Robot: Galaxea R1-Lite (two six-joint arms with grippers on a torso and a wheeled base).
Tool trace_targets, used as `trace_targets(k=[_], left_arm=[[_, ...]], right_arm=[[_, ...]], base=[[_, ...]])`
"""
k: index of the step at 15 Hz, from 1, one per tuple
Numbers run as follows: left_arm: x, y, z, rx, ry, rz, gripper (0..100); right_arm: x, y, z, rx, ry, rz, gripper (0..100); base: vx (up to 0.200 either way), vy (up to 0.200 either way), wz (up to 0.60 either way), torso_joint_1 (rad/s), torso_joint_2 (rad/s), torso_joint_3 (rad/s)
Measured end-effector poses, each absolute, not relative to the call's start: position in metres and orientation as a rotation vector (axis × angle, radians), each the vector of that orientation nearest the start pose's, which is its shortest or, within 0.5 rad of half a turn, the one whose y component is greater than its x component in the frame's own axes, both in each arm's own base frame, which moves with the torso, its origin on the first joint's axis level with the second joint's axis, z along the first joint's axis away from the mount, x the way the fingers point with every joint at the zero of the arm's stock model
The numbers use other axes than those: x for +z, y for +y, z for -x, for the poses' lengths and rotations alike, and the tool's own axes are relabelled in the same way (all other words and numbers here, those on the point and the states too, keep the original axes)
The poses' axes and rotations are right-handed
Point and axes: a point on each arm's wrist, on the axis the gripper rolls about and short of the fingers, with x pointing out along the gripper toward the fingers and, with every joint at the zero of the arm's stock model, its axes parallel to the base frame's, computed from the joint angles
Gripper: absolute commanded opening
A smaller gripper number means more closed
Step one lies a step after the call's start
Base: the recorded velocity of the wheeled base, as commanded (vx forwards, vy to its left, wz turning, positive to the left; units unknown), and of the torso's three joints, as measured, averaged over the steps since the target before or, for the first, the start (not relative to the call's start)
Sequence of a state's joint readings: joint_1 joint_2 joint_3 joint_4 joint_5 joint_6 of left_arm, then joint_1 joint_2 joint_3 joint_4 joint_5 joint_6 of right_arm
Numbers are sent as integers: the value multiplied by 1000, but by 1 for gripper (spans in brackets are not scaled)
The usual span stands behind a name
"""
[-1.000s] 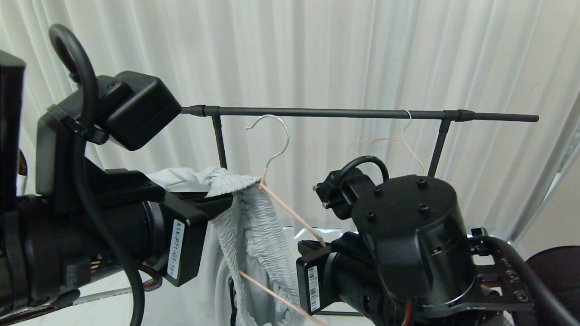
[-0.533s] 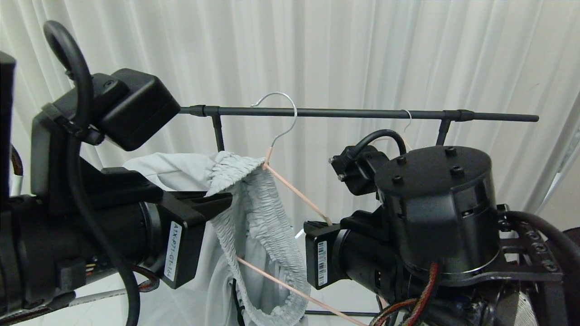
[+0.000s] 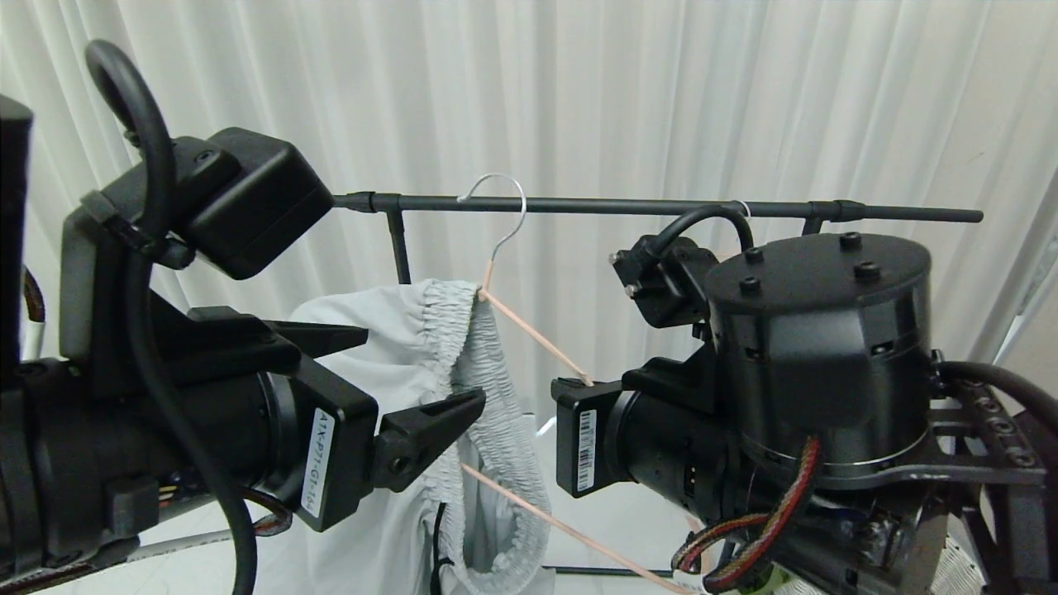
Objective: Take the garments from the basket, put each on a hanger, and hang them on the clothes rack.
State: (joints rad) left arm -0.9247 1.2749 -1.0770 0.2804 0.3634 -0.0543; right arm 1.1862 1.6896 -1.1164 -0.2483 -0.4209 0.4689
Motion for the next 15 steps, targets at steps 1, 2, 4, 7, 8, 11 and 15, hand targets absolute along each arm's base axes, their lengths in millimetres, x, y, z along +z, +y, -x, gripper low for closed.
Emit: trace_targets(k=[1, 2, 4, 7, 8, 11, 15], left_arm=[[280, -146, -120, -538, 403, -240, 100], [280, -145, -120, -538, 403, -240, 100], [279, -145, -119, -537, 404, -238, 100], [273, -140, -116, -534, 417, -249, 100], [270, -137, -114, -534, 422, -253, 100], [266, -129, -111, -516, 427, -256, 100], [262, -111, -119, -476, 419, -353, 100]], right_arm=[[236, 291, -130, 681, 389, -215, 0], [238, 290, -133, 676, 376, -223, 0], [239, 288, -136, 669, 369, -222, 0], [242, 285, -135, 669, 353, -212, 0], [244, 283, -135, 670, 349, -213, 0], [248, 278, -132, 673, 336, -213, 0], [243, 258, -123, 679, 332, -155, 0]], base=[[0, 0, 0, 0, 0, 0], [0, 0, 0, 0, 0, 0], [0, 0, 0, 0, 0, 0], [0, 0, 0, 0, 0, 0], [0, 0, 0, 0, 0, 0], [0, 0, 0, 0, 0, 0], [0, 0, 0, 0, 0, 0]])
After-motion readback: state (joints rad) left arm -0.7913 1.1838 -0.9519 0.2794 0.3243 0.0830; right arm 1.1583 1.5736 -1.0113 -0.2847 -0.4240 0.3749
